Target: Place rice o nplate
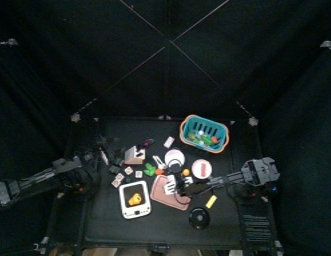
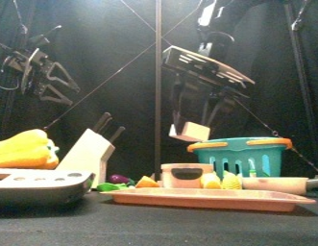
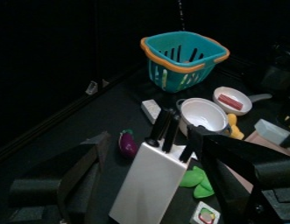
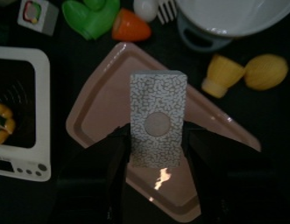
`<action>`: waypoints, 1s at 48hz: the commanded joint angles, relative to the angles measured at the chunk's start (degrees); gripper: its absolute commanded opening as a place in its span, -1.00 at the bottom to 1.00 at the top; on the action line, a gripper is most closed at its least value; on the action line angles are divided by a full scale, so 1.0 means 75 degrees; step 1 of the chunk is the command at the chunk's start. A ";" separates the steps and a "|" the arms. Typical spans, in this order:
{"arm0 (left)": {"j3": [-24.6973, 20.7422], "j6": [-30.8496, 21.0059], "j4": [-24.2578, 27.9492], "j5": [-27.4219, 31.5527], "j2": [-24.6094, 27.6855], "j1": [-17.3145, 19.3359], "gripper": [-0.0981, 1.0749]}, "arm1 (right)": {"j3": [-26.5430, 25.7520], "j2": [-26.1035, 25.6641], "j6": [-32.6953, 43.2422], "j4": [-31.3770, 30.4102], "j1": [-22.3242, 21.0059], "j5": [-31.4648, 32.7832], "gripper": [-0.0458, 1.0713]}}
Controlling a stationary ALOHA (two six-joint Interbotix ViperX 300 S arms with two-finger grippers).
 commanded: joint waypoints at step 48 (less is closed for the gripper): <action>-0.0059 0.0000 0.0000 -0.0023 0.0023 0.0023 0.91 | 0.0316 0.0527 0.1207 0.0152 0.0000 -0.0633 0.56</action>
